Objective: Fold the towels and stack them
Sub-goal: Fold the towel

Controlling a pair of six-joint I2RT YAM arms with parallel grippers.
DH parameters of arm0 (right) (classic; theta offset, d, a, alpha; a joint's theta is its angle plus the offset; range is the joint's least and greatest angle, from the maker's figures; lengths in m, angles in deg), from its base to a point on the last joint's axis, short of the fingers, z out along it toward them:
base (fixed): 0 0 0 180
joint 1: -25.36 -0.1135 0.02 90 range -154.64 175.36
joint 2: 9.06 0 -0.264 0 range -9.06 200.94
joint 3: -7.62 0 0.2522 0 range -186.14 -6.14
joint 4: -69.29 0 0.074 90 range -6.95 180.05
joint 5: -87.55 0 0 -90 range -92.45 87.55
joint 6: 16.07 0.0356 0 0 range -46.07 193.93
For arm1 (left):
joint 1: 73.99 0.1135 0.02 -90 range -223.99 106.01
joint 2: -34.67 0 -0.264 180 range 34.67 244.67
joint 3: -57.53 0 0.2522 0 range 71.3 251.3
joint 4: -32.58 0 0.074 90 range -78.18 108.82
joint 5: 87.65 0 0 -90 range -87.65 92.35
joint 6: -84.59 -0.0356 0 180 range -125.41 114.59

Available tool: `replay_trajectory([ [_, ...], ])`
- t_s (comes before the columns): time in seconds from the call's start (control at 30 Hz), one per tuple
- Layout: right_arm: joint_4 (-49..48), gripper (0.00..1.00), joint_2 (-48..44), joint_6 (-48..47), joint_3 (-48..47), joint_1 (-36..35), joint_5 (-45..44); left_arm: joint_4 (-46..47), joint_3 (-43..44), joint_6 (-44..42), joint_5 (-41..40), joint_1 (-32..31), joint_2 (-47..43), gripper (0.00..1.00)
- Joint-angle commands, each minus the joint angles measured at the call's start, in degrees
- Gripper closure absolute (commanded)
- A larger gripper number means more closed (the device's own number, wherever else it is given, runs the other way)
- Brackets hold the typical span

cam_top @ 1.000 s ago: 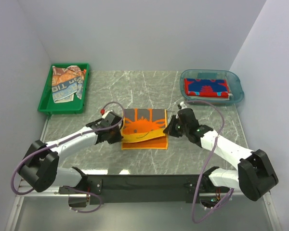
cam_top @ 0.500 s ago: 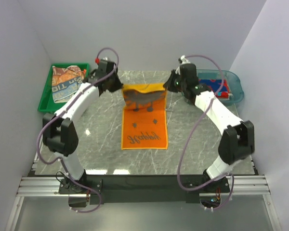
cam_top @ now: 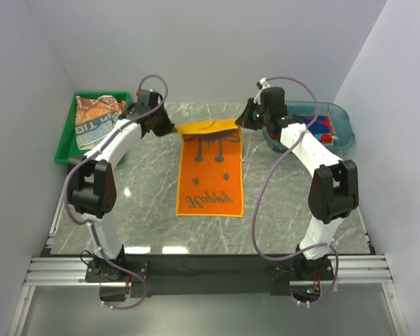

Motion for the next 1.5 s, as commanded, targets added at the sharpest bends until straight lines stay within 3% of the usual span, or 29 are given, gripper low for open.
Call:
replay_trajectory([
  [0.0, -1.3, 1.00, -4.5, 0.4, 5.6, 0.1, 4.4, 4.3, -8.7, 1.1, 4.2, -0.3, -8.1, 0.99],
  [0.37, -4.5, 1.00, -17.6, 5.2, 27.7, 0.1, 10.2, 7.6, -32.8, 4.4, 12.8, -1.0, -24.0, 0.99],
  [0.8, -4.9, 1.00, -29.2, 5.1, 46.2, -1.1, 13.5, 10.9, -55.0, 6.9, 11.5, -4.3, -36.2, 0.99],
  [1.07, -7.5, 1.00, -31.1, 6.4, 53.5, -4.3, 12.2, 11.5, -60.4, 8.9, 6.6, -7.4, -38.5, 0.99],
  [1.47, -13.9, 1.00, -24.3, 7.6, 59.7, -4.4, 9.1, 15.2, -65.4, 10.0, 4.8, -9.9, -34.9, 0.99],
])
